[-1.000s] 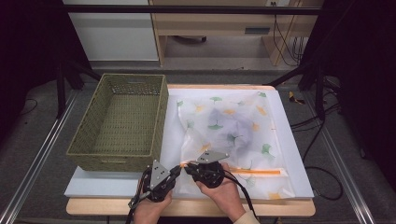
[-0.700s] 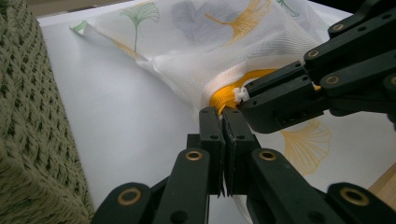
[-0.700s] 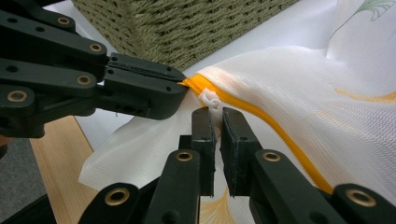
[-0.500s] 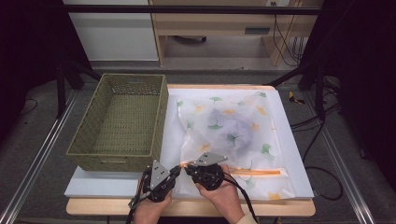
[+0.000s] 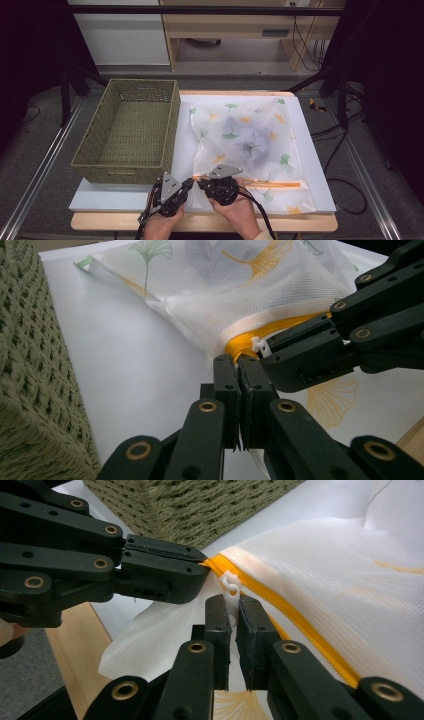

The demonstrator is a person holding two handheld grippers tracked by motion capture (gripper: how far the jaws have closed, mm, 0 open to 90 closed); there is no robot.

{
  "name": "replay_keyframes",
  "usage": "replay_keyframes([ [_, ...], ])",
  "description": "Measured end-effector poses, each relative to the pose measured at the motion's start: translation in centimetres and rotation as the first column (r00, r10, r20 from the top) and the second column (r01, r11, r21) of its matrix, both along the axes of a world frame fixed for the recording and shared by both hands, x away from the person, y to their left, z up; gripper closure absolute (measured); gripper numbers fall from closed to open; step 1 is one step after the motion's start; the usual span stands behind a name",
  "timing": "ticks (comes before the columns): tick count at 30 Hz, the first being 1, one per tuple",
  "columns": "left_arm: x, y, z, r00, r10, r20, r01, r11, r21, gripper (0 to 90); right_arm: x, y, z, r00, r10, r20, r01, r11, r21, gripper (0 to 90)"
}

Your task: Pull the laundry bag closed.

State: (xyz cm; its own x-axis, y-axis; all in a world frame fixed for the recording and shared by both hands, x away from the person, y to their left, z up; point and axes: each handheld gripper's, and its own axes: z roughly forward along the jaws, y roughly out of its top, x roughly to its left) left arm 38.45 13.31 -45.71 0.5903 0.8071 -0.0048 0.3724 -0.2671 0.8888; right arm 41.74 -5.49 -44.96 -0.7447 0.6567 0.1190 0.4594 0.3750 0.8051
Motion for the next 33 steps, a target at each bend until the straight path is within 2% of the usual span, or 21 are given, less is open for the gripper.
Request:
replay_keyframes([
  [4, 0.0, -0.1, 0.1, 1.0000, -0.002, 0.002, 0.002, 1.0000, 0.004, 87.5, 0.2, -0.1, -0.1, 0.9998, 0.012, -0.013, -0.012, 1.000, 0.016, 79.4],
  [13, 0.0, -0.1, 0.1, 1.0000, -0.001, 0.004, 0.001, 1.0000, 0.000, 87.5, 0.6, -0.2, -0.2, 0.9997, 0.004, -0.024, -0.003, 0.999, 0.044, 89.7],
  [23, -0.2, -0.1, 0.2, 0.9999, 0.000, 0.014, 0.000, 1.0000, -0.009, 87.4, 0.2, -0.1, 0.1, 0.9997, -0.021, -0.011, 0.021, 0.999, 0.042, 90.0],
  [29, -0.4, -0.5, 0.3, 0.9991, 0.018, 0.037, -0.018, 0.9996, 0.022, 87.5, -0.1, 0.1, 0.6, 0.9962, -0.060, -0.062, 0.063, 0.997, 0.035, 90.0],
  [33, -0.5, -0.6, 0.4, 0.9986, 0.024, 0.046, -0.025, 0.9994, 0.025, 87.6, 0.0, -0.1, 0.9, 0.9926, -0.087, -0.085, 0.088, 0.996, 0.003, 90.0],
])
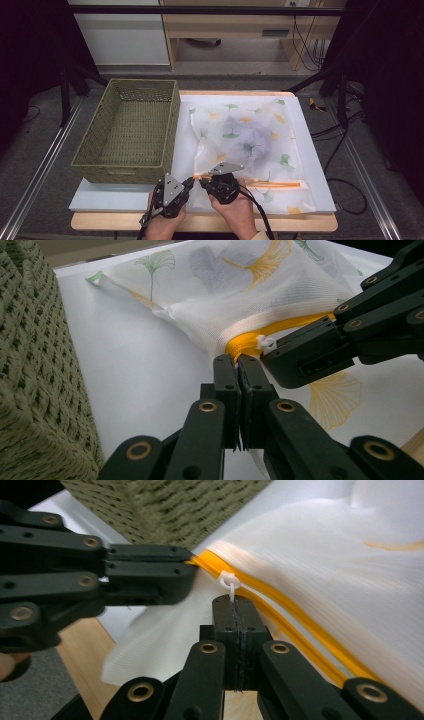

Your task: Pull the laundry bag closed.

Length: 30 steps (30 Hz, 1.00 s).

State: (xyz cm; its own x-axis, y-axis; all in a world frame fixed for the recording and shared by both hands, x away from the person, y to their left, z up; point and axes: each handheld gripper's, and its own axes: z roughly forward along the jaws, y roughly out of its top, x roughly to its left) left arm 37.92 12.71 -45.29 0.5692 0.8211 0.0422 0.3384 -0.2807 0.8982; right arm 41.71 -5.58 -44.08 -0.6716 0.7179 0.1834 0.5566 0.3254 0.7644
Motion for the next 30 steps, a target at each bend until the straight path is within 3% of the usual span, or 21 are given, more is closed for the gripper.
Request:
replay_keyframes([
  [6, 0.1, 0.2, -0.1, 0.9999, -0.004, -0.015, 0.004, 0.9998, -0.020, 87.6, 0.2, -1.0, -0.1, 0.9985, -0.029, -0.046, 0.028, 0.999, -0.020, 90.0],
  [10, -0.2, 0.2, -0.2, 0.9997, -0.007, -0.023, 0.006, 0.9991, -0.042, 87.6, 0.2, -1.9, -0.2, 0.9989, -0.017, -0.043, 0.015, 0.999, -0.039, 90.0],
  [15, -0.8, 0.1, -0.3, 0.9998, -0.006, -0.021, 0.005, 0.9994, -0.036, 87.6, -0.2, -3.3, -0.2, 0.9997, 0.003, -0.023, -0.004, 0.998, -0.067, 90.0],
  [18, -0.7, 0.0, -0.7, 0.9995, -0.006, -0.032, 0.005, 0.9992, -0.039, 87.6, -0.4, -4.1, -0.5, 0.9997, 0.000, -0.025, -0.001, 0.998, -0.061, 90.0],
  [24, -0.3, 0.7, -0.9, 0.9986, -0.010, -0.051, 0.007, 0.9975, -0.070, 87.6, 0.0, -3.8, -0.6, 0.9997, 0.006, -0.022, -0.007, 0.999, -0.039, 90.0],
  [30, -0.4, 0.5, -1.0, 0.9992, 0.021, -0.033, -0.022, 0.9996, -0.019, 87.7, -0.3, -4.0, -0.6, 0.9994, -0.007, -0.033, 0.006, 0.998, -0.059, 90.0],
])
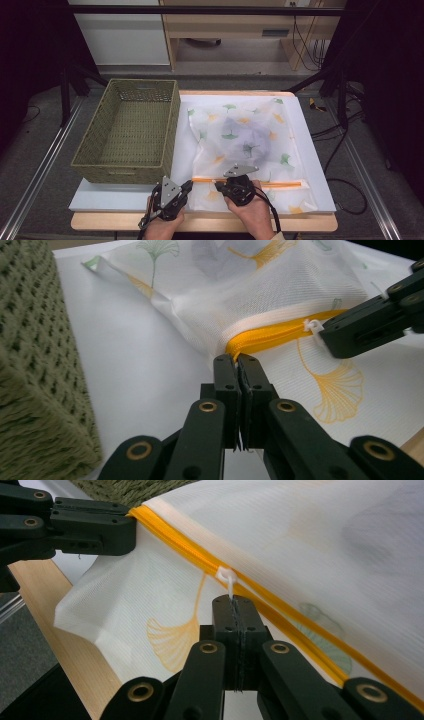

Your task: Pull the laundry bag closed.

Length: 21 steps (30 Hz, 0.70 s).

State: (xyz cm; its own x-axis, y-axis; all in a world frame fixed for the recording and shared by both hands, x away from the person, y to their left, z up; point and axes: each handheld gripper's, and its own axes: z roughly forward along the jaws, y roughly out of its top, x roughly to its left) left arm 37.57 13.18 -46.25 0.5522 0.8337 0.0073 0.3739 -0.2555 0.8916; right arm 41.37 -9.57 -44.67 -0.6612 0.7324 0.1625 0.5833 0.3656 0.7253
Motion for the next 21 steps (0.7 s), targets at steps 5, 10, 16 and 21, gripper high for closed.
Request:
replay_keyframes([
  [5, 0.0, 0.2, -0.2, 0.9999, 0.004, -0.013, -0.004, 0.9997, -0.023, 87.7, 0.0, -0.5, 0.0, 0.9998, -0.014, -0.011, 0.014, 1.000, 0.005, 90.0],
  [10, 0.1, 0.3, -0.1, 0.9999, 0.005, -0.015, -0.005, 0.9998, -0.017, 87.7, 0.1, -0.3, -0.2, 0.9998, -0.015, -0.011, 0.015, 1.000, -0.004, 90.0],
  [16, -0.1, 0.1, 0.1, 1.0000, -0.001, -0.004, 0.001, 0.9999, -0.013, 87.7, -0.5, -0.7, -0.3, 1.0000, -0.008, 0.004, 0.009, 0.999, -0.042, 90.0],
  [21, -0.2, -0.1, 0.2, 1.0000, -0.009, 0.001, 0.009, 0.9999, -0.011, 87.7, -0.1, -1.4, -0.1, 0.9997, -0.024, -0.008, 0.024, 0.999, -0.043, 90.0],
])
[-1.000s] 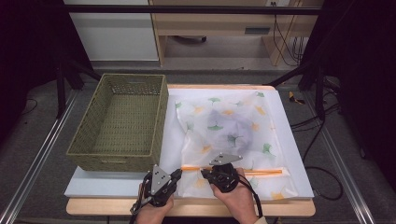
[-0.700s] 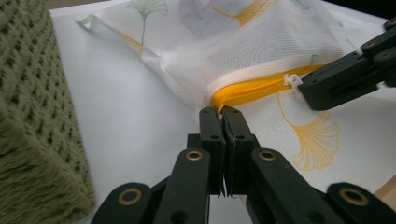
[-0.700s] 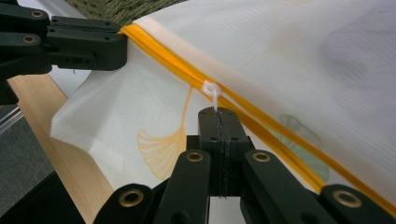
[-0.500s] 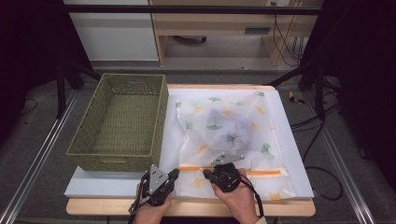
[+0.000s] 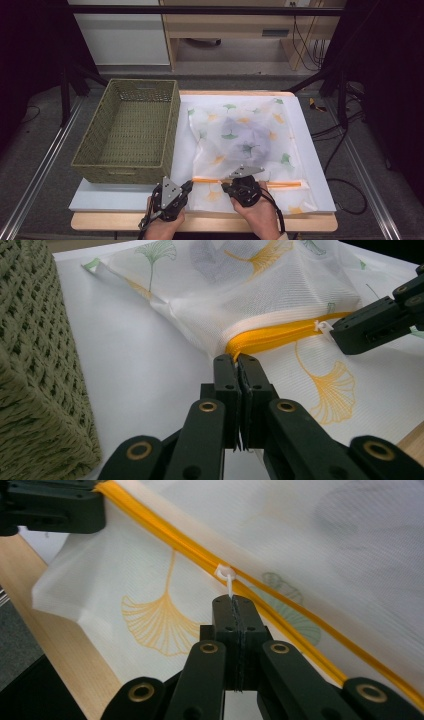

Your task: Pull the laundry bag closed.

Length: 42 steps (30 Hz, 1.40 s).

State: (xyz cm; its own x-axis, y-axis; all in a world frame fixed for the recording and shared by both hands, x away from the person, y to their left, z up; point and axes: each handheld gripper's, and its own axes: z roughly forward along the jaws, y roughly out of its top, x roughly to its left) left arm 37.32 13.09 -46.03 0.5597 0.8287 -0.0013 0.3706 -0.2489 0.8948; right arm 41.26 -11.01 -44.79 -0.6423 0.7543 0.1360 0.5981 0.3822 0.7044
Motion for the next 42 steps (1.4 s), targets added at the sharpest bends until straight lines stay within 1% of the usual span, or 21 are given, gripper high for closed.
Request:
replay_keyframes([
  [2, 0.1, 0.0, 0.0, 1.0000, -0.002, 0.001, 0.002, 1.0000, -0.006, 87.7, 0.2, -0.3, 0.2, 0.9999, -0.007, -0.010, 0.007, 1.000, -0.004, 90.0],
  [3, 0.2, 0.0, 0.1, 1.0000, -0.004, 0.000, 0.004, 1.0000, -0.007, 87.7, 0.3, -0.4, 0.3, 1.0000, -0.004, -0.003, 0.004, 1.000, -0.007, 90.0],
  [5, 0.1, -0.2, 0.1, 0.9999, -0.015, 0.002, 0.015, 0.9999, -0.007, 87.6, 0.3, -0.6, 0.5, 0.9998, -0.017, -0.005, 0.017, 1.000, -0.009, 90.0],
  [6, 0.1, -0.3, 0.1, 0.9998, -0.018, 0.005, 0.018, 0.9998, -0.003, 87.7, 0.2, -0.8, 0.6, 0.9998, -0.018, -0.011, 0.018, 1.000, -0.018, 90.0],
  [7, 0.0, -0.4, 0.2, 0.9998, -0.016, 0.010, 0.016, 0.9999, 0.004, 87.7, 0.2, -0.9, 0.6, 0.9998, -0.020, -0.007, 0.020, 0.999, -0.027, 90.0],
  [9, 0.0, -0.3, 0.3, 0.9999, -0.012, 0.011, 0.012, 0.9999, 0.004, 87.7, 0.1, -1.2, 0.6, 0.9993, -0.038, 0.002, 0.038, 0.997, -0.064, 90.0],
  [11, 0.0, -0.2, 0.4, 0.9999, -0.010, 0.010, 0.010, 0.9999, -0.003, 87.7, 0.2, -1.9, 0.5, 0.9978, -0.061, -0.025, 0.060, 0.997, -0.050, 90.0],
  [12, -0.1, -0.1, 0.4, 0.9999, -0.010, 0.011, 0.010, 0.9999, -0.004, 87.7, 0.2, -2.3, 0.6, 0.9971, -0.071, -0.028, 0.070, 0.996, -0.057, 90.0],
  [14, -0.2, -0.2, 0.3, 0.9999, -0.012, 0.011, 0.012, 0.9999, -0.002, 87.7, 0.2, -2.9, 0.7, 0.9959, -0.082, -0.037, 0.081, 0.996, -0.047, 90.0],
  [15, -0.2, -0.3, 0.3, 0.9999, -0.013, 0.010, 0.013, 0.9999, 0.000, 87.7, 0.2, -3.2, 0.7, 0.9961, -0.082, -0.033, 0.080, 0.996, -0.050, 90.0],
  [17, -0.1, -0.3, 0.2, 0.9999, -0.012, 0.008, 0.012, 0.9999, 0.000, 87.7, 0.1, -3.8, 0.9, 0.9934, -0.105, -0.046, 0.103, 0.993, -0.052, 90.0],
  [20, 0.0, -0.3, 0.3, 0.9999, -0.012, 0.011, 0.012, 0.9999, 0.001, 87.7, 0.0, -4.6, 0.9, 0.9917, -0.119, -0.049, 0.115, 0.991, -0.071, 90.0],
  [22, 0.0, -0.3, 0.4, 0.9998, -0.012, 0.014, 0.012, 0.9999, 0.005, 87.7, -0.1, -5.2, 1.0, 0.9894, -0.132, -0.061, 0.127, 0.989, -0.071, 90.0],
  [23, 0.0, -0.3, 0.4, 0.9998, -0.011, 0.016, 0.011, 0.9999, 0.008, 87.7, -0.1, -5.5, 1.1, 0.9872, -0.140, -0.076, 0.135, 0.988, -0.074, 90.0],
  [26, 0.0, -0.4, 0.3, 0.9997, -0.016, 0.017, 0.016, 0.9997, 0.017, 87.7, 0.0, -6.4, 1.4, 0.9844, -0.146, -0.098, 0.138, 0.987, -0.079, 90.0],
  [31, 0.1, -0.6, 0.6, 0.9994, -0.025, 0.024, 0.025, 0.9994, 0.024, 87.7, 0.4, -6.7, 1.8, 0.9847, -0.144, -0.098, 0.133, 0.985, -0.112, 90.0],
  [34, 0.1, -0.5, 0.6, 0.9994, -0.027, 0.023, 0.027, 0.9994, 0.021, 87.7, 0.7, -6.9, 1.9, 0.9833, -0.147, -0.107, 0.133, 0.983, -0.126, 90.0],
  [35, 0.1, -0.5, 0.6, 0.9993, -0.029, 0.022, 0.029, 0.9994, 0.021, 87.7, 0.7, -6.9, 1.9, 0.9826, -0.146, -0.114, 0.132, 0.984, -0.120, 90.0],
  [39, -0.1, -0.7, 0.5, 0.9991, -0.038, 0.020, 0.037, 0.9988, 0.031, 87.7, 0.8, -7.1, 2.1, 0.9803, -0.152, -0.126, 0.135, 0.981, -0.139, 90.0],
  [40, -0.1, -0.7, 0.5, 0.9991, -0.037, 0.022, 0.036, 0.9988, 0.033, 87.7, 0.8, -7.2, 2.2, 0.9797, -0.148, -0.135, 0.130, 0.982, -0.138, 90.0],
  [42, -0.1, -0.7, 0.6, 0.9992, -0.032, 0.026, 0.030, 0.9986, 0.044, 87.7, 0.7, -7.3, 2.3, 0.9747, -0.166, -0.149, 0.144, 0.978, -0.152, 90.0],
])
